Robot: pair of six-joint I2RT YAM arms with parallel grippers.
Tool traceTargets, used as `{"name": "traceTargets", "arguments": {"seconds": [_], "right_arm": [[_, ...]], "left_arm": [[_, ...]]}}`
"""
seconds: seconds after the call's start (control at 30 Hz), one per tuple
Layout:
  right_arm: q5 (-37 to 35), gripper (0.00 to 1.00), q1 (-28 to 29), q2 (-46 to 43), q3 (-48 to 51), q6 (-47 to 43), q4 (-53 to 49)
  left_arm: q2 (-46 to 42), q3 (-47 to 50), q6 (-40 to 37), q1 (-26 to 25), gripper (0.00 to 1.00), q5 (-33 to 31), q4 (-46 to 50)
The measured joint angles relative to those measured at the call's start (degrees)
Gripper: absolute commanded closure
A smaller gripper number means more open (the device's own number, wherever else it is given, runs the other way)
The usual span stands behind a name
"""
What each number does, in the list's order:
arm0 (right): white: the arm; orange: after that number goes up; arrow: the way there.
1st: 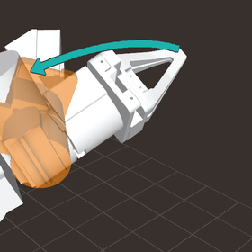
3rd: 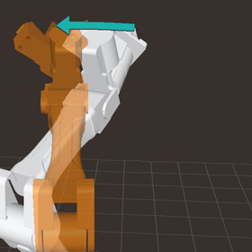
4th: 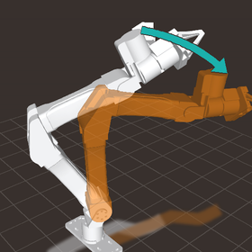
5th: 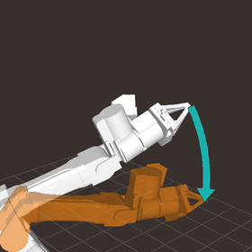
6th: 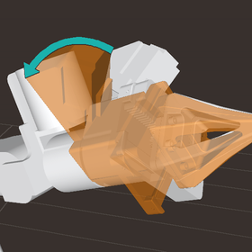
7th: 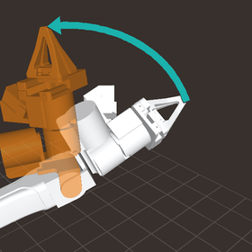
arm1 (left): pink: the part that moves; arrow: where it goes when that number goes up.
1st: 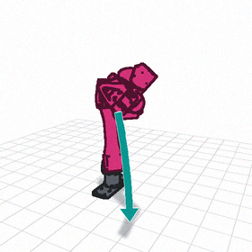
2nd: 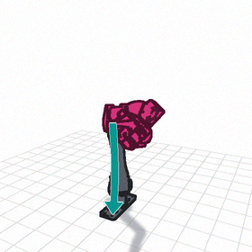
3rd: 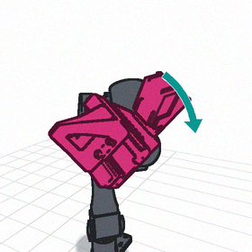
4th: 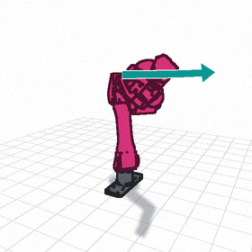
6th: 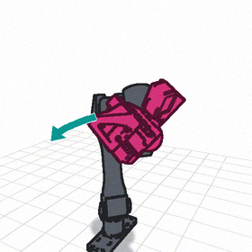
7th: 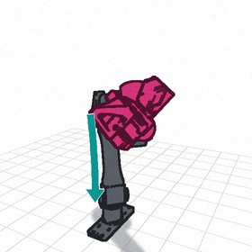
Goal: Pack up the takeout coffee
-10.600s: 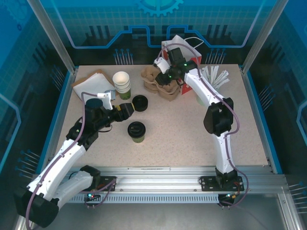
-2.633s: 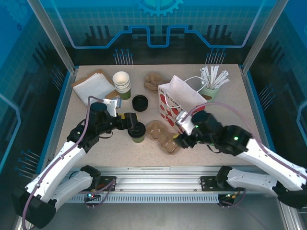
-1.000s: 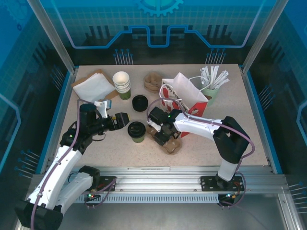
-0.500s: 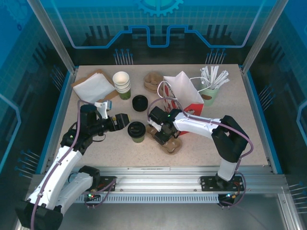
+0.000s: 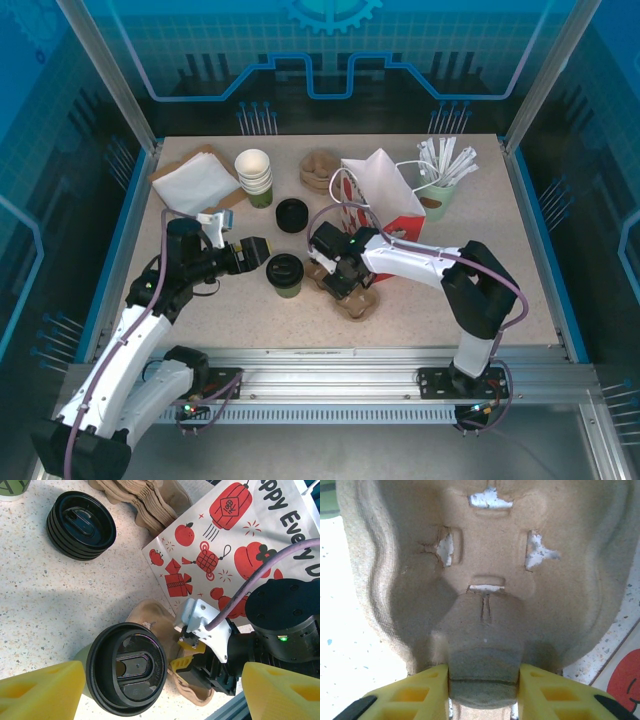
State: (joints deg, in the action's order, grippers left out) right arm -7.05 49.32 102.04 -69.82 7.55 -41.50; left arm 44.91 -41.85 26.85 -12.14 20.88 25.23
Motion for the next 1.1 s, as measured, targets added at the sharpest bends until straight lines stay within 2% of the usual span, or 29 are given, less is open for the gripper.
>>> {"name": "traceTargets", "arguments": {"seconds": [0.27, 0.67, 1.1], "right_arm": [[-0.09, 0.71, 0.02, -4.70, 0.85, 1.49, -0.46], [-2.14, 0.73, 3.28, -20.70, 0.24, 5.38, -1.60], [0.33, 0.73, 7.34, -26.49, -13.03, 5.20, -1.99]], "left_arm": [[-0.31, 0.02, 0.07, 0.00, 0.17, 0.00, -0.09], [-1.46, 0.52, 3.43, 0.00, 0.17, -0.35, -4.98], [-1.92, -0.22, 7.39, -0.02, 0.19, -5.29, -7.80]]}}
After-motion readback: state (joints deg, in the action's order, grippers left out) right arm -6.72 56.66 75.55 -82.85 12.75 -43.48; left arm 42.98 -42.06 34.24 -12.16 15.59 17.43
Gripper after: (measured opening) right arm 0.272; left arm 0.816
